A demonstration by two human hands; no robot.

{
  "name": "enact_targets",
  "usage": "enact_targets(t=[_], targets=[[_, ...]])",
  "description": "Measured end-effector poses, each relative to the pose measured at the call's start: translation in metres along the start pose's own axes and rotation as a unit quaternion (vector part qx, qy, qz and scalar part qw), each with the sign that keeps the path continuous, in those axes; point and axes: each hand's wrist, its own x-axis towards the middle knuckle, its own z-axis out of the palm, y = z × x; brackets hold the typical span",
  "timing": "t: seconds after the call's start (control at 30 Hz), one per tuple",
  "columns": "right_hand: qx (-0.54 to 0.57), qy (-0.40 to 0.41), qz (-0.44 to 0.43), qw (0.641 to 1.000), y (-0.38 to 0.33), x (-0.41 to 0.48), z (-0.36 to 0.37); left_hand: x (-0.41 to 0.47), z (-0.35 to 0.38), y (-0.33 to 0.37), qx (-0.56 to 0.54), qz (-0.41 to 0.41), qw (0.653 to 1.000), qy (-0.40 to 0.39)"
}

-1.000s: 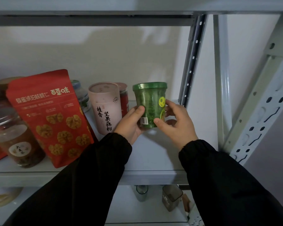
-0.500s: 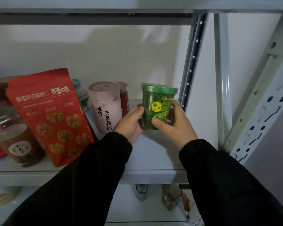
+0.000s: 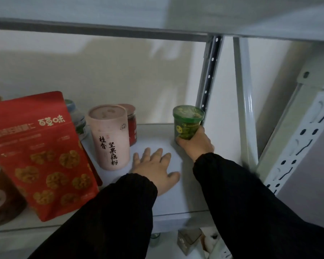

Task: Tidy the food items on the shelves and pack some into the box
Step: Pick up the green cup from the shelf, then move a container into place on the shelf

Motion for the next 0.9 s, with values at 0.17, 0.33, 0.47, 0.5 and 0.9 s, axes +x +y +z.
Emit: enact_targets(t=[0.17, 0.33, 0.47, 0.5, 0.9], targets=[[-0.041, -0.021, -0.012, 0.999, 0.006, 0.025, 0.014, 0.005, 0.004, -0.001, 0.017, -0.004, 1.000, 0.000], [-0.087, -0.015, -0.031, 0.996, 0.007, 0.028, 0.015, 0.004, 0.003, -0.002, 0.008, -0.005, 1.000, 0.001], [-0.140, -0.023, -0.027, 0.990, 0.005, 0.016, 0.010, 0.001, -0.002, 0.000, -0.012, -0.005, 1.000, 0.014], [-0.156, -0.032, -0.027, 0.987, 0.003, 0.011, 0.008, -0.001, -0.003, 0.001, -0.020, -0.003, 0.999, 0.025], [-0.222, -0.221, -0.302, 0.901, -0.005, -0.041, 0.007, -0.048, -0.017, -0.013, -0.044, -0.016, 0.828, 0.558]])
